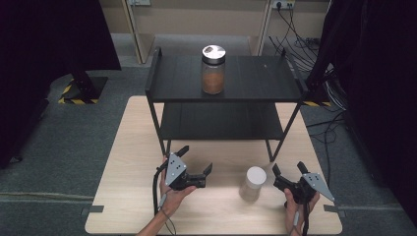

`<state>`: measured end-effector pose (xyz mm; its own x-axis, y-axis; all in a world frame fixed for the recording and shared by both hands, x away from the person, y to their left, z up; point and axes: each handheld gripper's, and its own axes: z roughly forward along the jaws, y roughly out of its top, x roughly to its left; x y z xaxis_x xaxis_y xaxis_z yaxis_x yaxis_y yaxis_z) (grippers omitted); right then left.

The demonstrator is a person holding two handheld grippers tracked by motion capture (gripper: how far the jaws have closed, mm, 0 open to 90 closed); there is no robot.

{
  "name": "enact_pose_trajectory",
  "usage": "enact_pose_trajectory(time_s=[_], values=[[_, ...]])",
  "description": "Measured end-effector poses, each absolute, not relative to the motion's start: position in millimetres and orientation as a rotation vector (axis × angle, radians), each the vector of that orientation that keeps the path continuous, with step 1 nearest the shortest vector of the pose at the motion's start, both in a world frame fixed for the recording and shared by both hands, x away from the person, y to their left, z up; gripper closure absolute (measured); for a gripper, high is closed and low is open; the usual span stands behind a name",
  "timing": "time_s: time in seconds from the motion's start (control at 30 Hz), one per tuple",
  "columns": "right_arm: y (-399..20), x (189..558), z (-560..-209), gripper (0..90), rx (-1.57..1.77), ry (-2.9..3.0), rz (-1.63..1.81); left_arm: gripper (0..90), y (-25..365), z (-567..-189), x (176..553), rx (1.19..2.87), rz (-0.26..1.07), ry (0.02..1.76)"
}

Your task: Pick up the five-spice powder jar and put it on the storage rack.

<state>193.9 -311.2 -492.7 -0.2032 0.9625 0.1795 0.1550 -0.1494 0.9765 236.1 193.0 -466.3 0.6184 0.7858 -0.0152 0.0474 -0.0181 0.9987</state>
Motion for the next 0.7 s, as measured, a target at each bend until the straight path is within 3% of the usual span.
enact_pose_trajectory(time_s=[0.7], values=[[-311.3,193.4,-492.5,0.5,1.32,1.396,1.432,0.9,197.7,-513.1,229.2,1.47,0.646,0.847]])
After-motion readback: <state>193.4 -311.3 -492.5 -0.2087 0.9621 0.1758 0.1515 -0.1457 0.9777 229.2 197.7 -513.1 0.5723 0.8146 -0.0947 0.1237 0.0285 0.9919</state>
